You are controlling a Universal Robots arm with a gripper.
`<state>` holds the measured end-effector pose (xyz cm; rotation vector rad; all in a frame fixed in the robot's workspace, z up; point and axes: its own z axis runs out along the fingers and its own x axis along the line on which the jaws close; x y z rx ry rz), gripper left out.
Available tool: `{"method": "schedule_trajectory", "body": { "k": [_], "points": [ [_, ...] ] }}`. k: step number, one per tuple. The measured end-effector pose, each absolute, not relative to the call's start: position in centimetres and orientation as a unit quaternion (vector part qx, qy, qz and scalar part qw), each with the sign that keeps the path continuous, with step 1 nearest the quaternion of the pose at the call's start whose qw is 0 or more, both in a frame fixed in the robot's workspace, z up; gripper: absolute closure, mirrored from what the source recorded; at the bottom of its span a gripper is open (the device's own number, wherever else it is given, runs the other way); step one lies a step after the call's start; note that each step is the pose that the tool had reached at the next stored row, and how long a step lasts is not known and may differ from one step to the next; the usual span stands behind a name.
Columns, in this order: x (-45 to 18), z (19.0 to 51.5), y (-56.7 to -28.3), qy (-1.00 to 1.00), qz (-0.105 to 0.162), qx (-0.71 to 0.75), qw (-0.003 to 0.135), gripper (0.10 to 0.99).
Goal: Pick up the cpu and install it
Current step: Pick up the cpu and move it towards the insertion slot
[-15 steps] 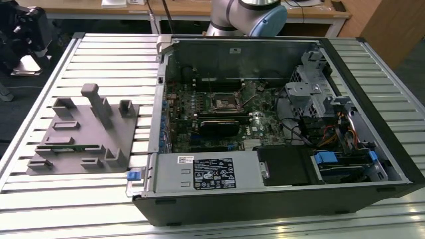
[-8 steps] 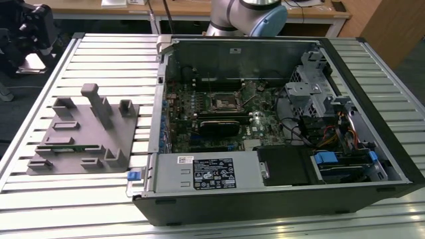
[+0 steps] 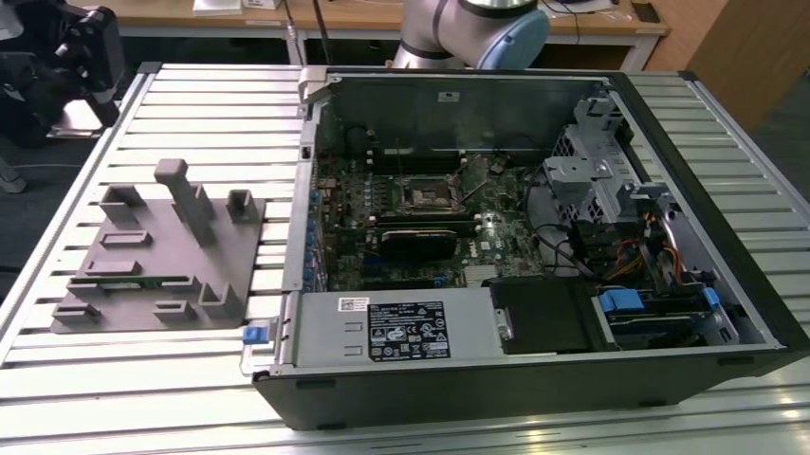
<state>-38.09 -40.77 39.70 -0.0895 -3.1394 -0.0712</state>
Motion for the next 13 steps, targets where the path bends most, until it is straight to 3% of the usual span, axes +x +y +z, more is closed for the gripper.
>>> {"method": "schedule_trajectory", "body": {
  "k": [13],
  "points": [
    [-35.7,39.9,-40.8,-0.999,-0.026,-0.028,0.000,0.553]
  ]
}}
